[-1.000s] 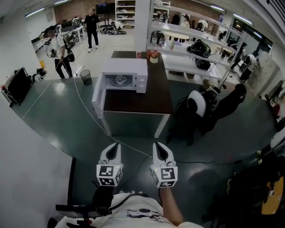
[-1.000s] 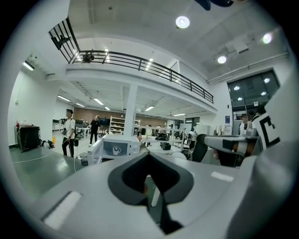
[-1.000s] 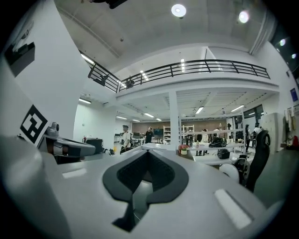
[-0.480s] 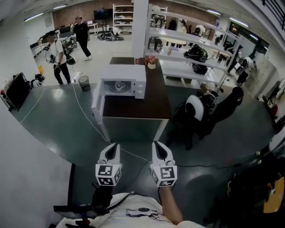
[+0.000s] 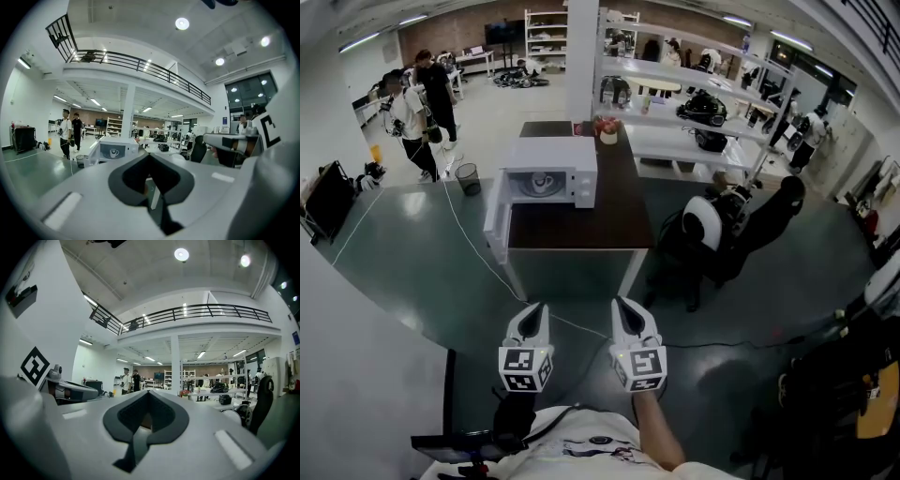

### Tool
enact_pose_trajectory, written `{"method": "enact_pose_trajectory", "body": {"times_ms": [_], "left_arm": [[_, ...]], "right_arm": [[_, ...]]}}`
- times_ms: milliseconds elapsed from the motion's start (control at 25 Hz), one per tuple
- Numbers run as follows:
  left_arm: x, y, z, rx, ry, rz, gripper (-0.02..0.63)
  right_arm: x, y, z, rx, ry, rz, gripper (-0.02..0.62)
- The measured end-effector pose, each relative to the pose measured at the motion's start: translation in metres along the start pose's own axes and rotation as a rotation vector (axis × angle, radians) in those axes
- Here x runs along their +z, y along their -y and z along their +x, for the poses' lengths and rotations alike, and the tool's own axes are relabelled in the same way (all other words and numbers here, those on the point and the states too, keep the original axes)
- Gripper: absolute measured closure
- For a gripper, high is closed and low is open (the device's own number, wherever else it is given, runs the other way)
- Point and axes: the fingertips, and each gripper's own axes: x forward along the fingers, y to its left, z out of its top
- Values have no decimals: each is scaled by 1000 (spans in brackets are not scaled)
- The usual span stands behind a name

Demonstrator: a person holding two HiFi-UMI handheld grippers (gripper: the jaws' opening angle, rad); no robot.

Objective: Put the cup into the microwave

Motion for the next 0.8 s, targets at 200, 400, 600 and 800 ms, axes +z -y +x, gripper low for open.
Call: {"method": "enact_pose_trajectory", "body": {"times_ms": [200,400,600,800], "left_arm": [[-1,-2,0,3,-2,-3,607],[-1,-5,-2,8,-3,-8,607],[-1,-6,-3,10,-5,-5,607],[-2,-8,-4,15,-10,-7,607]], "right_arm": [[-2,-2,2,5,-5,-6,597],[1,-7,3,20,-1,4,597],[-2,-10,5,35,-11,15,597],[-4,-12,5,35,-18,18,597]]}}
